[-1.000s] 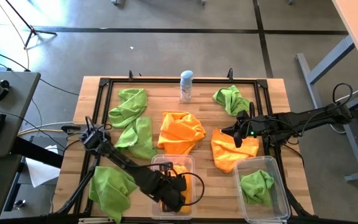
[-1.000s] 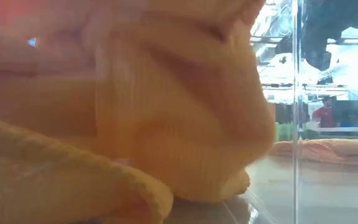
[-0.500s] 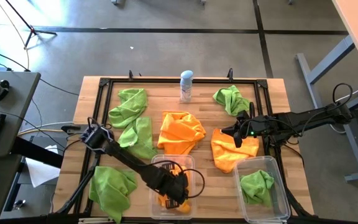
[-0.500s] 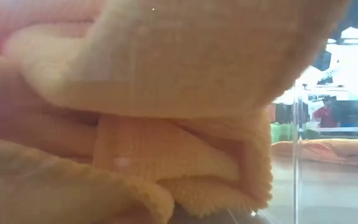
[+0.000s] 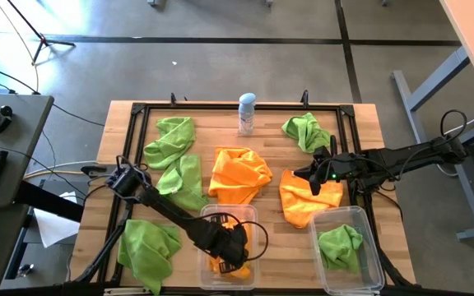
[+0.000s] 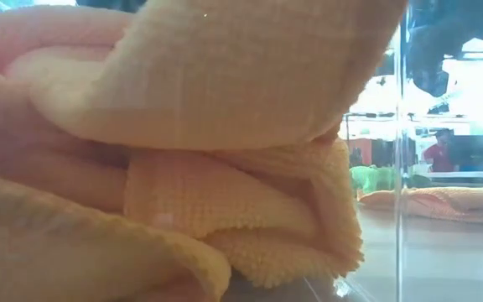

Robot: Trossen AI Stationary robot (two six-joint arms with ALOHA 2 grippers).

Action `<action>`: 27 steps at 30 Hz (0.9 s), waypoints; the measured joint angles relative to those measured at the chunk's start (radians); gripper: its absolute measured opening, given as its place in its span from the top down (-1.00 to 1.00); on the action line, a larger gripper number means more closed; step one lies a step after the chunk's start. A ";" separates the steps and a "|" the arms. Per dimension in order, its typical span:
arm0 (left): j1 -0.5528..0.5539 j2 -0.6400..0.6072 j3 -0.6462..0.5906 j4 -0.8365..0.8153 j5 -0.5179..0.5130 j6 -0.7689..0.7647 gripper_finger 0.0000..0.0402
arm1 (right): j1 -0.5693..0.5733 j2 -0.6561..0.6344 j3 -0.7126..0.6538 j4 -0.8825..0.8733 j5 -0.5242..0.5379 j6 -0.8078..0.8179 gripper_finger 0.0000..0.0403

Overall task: Sort microfiber towel by color & place in baskets
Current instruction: Put the yellow towel into the left transparent bin, then put the green towel into the right transparent bin

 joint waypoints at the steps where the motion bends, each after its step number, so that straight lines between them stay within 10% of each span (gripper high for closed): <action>1: 0.001 0.000 0.000 0.000 0.007 -0.003 0.57 | 0.000 0.000 0.000 -0.002 0.000 0.000 1.00; 27: 0.001 -0.248 0.160 -0.130 0.037 -0.024 0.29 | 0.000 0.002 0.001 0.003 0.001 0.022 1.00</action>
